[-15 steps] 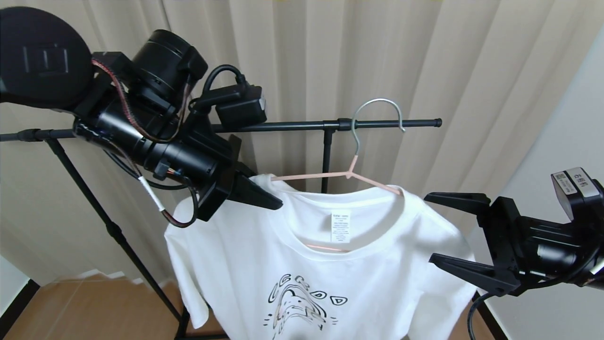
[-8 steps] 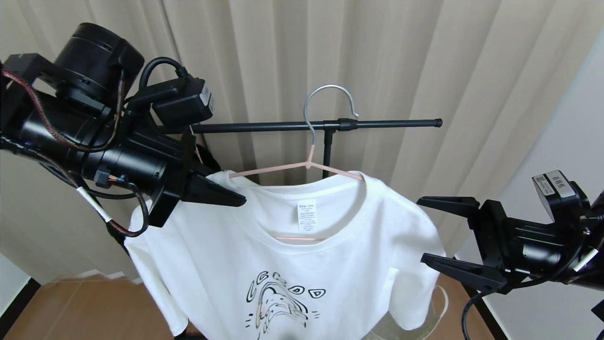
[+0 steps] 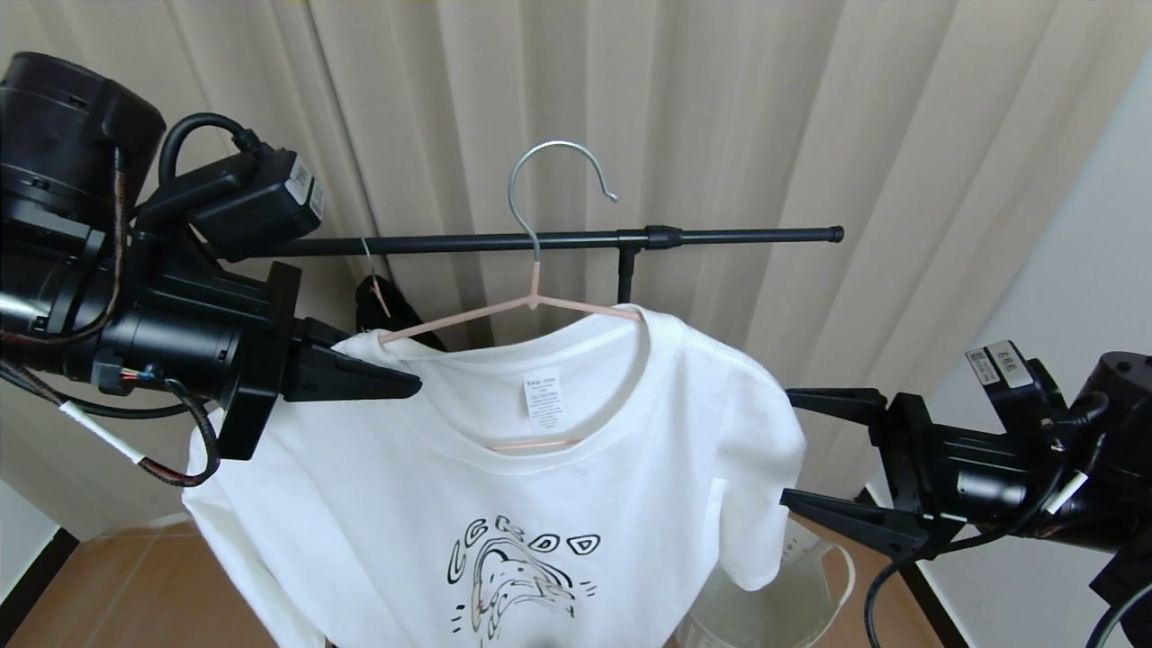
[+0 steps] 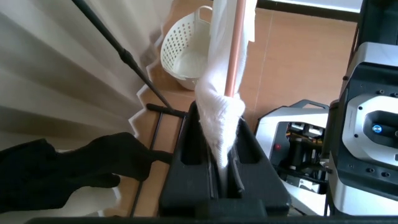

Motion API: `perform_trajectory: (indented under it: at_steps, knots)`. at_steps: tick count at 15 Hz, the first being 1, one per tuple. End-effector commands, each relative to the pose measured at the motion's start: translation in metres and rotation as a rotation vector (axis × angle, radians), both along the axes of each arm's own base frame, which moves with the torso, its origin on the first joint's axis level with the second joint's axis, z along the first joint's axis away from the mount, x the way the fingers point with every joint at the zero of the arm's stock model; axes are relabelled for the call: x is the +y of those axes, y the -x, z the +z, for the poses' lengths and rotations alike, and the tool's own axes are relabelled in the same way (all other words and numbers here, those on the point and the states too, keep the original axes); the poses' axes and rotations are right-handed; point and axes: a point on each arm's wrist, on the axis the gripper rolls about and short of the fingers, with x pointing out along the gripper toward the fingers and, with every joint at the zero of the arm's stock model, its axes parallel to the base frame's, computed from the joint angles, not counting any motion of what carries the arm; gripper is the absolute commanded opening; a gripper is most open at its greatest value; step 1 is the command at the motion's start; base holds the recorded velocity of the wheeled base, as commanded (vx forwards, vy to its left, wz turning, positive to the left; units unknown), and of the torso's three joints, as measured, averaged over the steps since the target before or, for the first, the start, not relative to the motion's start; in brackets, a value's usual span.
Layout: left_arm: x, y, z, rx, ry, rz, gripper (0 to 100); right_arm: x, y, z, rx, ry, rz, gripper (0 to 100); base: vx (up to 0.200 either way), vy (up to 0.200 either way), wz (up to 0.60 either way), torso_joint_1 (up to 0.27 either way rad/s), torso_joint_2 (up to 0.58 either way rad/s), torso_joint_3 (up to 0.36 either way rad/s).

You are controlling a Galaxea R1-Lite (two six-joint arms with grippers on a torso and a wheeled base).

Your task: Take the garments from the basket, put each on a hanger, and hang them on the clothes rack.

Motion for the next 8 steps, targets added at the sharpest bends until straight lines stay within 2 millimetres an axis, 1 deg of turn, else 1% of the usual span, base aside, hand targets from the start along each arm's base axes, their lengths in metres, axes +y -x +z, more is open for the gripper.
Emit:
perform_trajectory:
  at_steps: [1,3,5,8]
  knots:
    - [0.004,0.01,0.002,-0.014,0.013,0.011,0,0.001,-0.006,-0.009,0.015,0.015,-0.003,100,0.0,0.0,0.0,0.0,0.0,0.0]
    - [0.005,0.016,0.005,-0.006,0.033,0.03,0,0.001,-0.008,-0.011,-0.02,0.036,-0.051,100,0.0,0.0,0.0,0.0,0.0,0.0]
    - [0.007,0.022,0.008,-0.015,0.038,0.033,0,-0.001,-0.008,-0.012,-0.041,0.05,-0.06,100,0.0,0.0,0.0,0.0,0.0,0.0]
    - [0.009,0.03,0.012,-0.029,0.048,0.042,0,-0.001,-0.017,-0.026,-0.074,0.109,-0.128,100,0.0,0.0,0.0,0.0,0.0,0.0]
